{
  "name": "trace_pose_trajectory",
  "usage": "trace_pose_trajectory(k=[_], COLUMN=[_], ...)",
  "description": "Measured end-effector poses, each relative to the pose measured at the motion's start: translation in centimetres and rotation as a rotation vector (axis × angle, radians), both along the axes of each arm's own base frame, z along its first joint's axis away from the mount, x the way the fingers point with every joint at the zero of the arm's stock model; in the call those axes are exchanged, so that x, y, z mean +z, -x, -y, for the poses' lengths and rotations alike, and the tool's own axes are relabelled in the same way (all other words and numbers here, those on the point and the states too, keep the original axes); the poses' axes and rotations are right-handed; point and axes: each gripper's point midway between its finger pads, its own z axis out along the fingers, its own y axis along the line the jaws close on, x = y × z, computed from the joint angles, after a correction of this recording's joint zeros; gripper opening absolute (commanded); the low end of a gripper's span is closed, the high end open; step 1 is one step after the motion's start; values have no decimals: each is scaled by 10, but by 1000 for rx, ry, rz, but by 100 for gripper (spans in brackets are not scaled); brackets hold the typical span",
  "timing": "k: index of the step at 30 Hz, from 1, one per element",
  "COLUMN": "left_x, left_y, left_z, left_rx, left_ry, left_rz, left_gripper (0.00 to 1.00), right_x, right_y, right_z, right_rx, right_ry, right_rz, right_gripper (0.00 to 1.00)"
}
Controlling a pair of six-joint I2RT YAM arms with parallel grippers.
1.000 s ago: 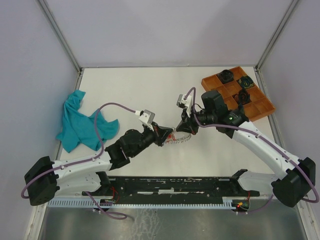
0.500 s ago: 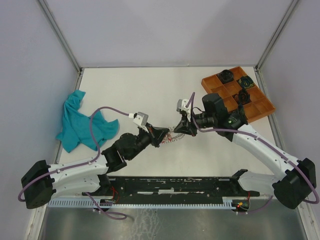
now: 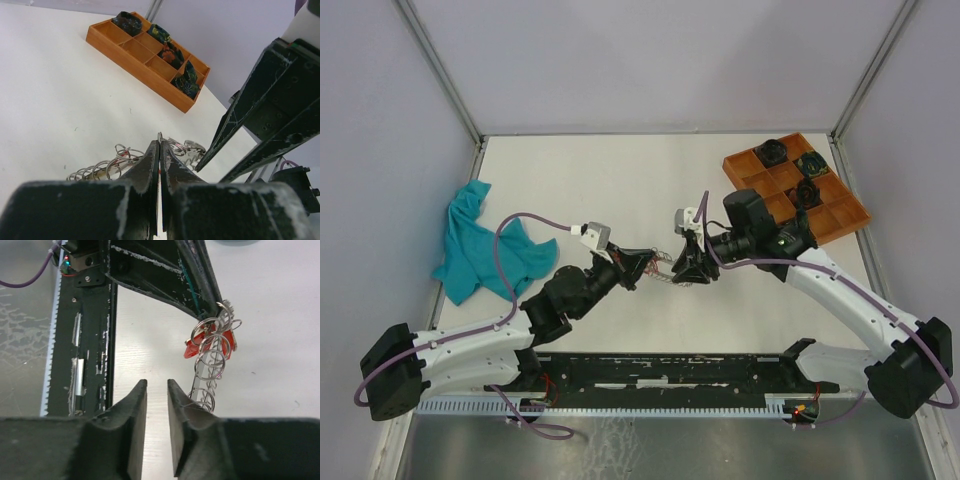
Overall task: Remove the keys from the keyring
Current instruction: Remove the key from the keyring.
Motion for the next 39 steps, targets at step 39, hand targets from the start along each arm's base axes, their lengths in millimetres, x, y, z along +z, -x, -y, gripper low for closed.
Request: trace_pose_trajectory(k=[39], left_x=[51], left_y=[22], left_z=[5], left_rx=[-89], left_ry=[117], left_rz=[559], left_gripper=[3], right_x=[87], right_y=[-40], right_z=[7], right_rx=[-182], right_ry=[-98], right_rz=[-88], right_gripper=[53])
